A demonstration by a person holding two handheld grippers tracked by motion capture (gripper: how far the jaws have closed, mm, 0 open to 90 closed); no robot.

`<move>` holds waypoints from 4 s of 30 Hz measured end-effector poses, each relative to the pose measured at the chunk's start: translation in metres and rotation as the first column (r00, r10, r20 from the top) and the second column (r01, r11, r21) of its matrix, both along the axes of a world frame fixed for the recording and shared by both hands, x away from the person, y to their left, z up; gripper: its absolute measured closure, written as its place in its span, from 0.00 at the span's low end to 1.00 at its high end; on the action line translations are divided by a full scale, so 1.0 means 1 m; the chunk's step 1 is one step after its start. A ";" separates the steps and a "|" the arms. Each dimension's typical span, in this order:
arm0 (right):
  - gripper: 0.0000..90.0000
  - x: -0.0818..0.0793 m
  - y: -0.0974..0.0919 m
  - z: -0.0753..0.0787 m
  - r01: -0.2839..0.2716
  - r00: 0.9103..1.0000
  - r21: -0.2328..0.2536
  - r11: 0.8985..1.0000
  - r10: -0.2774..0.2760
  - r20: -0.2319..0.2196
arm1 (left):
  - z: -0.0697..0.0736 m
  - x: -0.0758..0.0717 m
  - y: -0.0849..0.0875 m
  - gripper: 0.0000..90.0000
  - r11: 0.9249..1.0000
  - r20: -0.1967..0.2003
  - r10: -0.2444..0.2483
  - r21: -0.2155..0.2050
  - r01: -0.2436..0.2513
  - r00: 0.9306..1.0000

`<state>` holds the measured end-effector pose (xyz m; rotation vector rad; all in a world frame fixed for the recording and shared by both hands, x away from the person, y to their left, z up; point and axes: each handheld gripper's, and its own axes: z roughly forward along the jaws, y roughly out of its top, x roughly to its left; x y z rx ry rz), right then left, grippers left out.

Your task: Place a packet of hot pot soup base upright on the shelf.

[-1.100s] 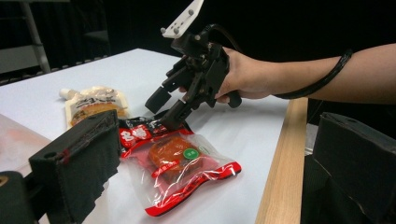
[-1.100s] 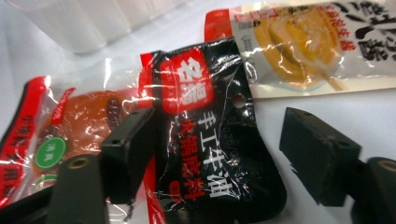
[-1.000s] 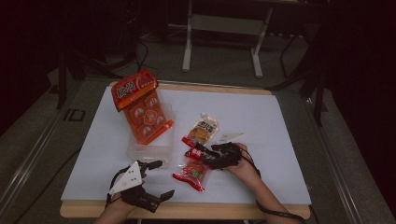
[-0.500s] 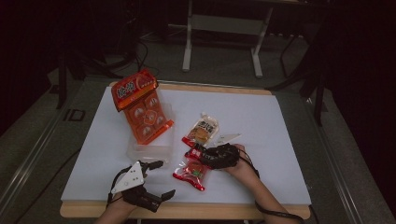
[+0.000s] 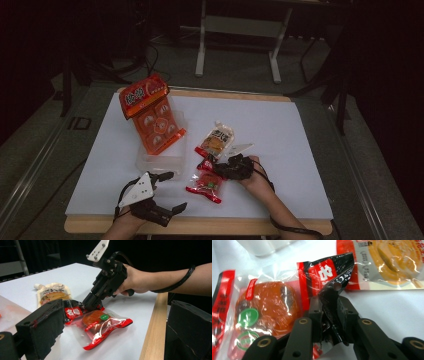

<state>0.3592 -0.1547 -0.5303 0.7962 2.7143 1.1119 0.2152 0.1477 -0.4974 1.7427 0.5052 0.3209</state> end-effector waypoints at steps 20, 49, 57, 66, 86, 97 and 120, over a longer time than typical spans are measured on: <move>0.86 -0.020 -0.002 0.043 -0.050 0.993 0.040 0.998 0.045 0.105 | 0.005 0.000 0.002 0.03 1.000 0.000 0.010 -0.005 -0.010 1.000; 0.86 -0.066 -0.019 0.101 -0.142 0.965 0.089 0.986 0.118 0.234 | 0.043 0.023 -0.010 0.06 0.999 -0.060 0.034 0.008 -0.034 0.998; 0.86 -0.075 -0.015 0.107 -0.172 0.956 0.090 0.981 0.145 0.257 | 0.051 0.040 -0.022 0.13 1.000 -0.070 0.008 0.025 -0.007 0.998; 0.86 -0.082 -0.011 0.111 -0.199 0.947 0.086 0.976 0.169 0.272 | 0.059 0.056 -0.034 0.32 0.996 -0.068 -0.015 0.081 0.021 0.998; 0.86 -0.086 -0.004 0.111 -0.224 0.938 0.070 0.972 0.195 0.286 | 0.058 0.074 -0.044 0.82 0.985 -0.158 -0.137 0.084 0.151 0.978; 0.84 -0.085 -0.006 0.110 -0.227 0.942 0.105 0.968 0.191 0.277 | 0.065 0.073 -0.042 0.98 0.981 -0.149 -0.161 0.083 0.174 0.976; 0.55 -0.083 -0.036 0.132 -0.146 0.949 0.257 0.955 0.062 0.310 | 0.101 0.061 -0.024 0.99 0.987 -0.031 -0.160 0.000 0.160 0.987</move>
